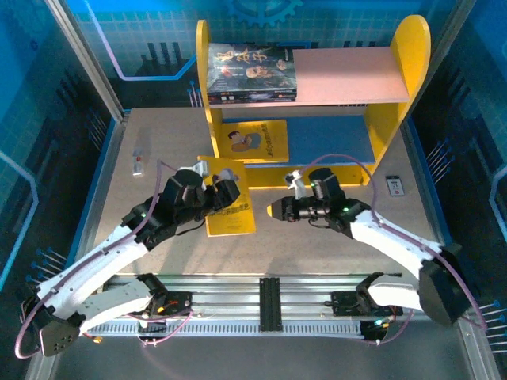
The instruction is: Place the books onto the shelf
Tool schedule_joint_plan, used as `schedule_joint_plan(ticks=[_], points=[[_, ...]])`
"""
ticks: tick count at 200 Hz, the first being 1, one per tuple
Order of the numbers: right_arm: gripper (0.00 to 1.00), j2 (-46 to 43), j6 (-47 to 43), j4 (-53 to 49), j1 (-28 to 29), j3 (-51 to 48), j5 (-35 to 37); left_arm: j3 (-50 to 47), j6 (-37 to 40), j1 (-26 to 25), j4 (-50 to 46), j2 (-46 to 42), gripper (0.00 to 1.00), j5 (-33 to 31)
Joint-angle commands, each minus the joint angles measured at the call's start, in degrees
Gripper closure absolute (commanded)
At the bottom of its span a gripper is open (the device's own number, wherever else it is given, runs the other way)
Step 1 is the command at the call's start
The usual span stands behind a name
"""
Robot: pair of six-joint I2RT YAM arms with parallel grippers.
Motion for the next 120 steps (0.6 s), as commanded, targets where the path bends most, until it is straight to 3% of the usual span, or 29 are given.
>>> schedule_joint_plan(ticks=[1,47,96,120], points=[[0.73,-7.53,2.26,-4.83,-3.42,-2.97,-0.15,3.93,-0.93,-1.61,7.21,2.60,1.00,-2.83],[0.61,-21.24,12.98,-1.47,-7.99,-9.51,-2.97,8.51,0.23,-4.04,18.96,11.32,1.00,-7.97],[0.21,-27.17,25.45,10.50,-7.93,-16.53,-2.43,8.03,-0.86,-5.90,33.05,18.66,1.00,-13.95],[0.11,-27.40,28.03,13.57,-7.30,-17.08,-1.13,8.18,-2.47,-5.87,36.88,21.29,1.00,-14.16]])
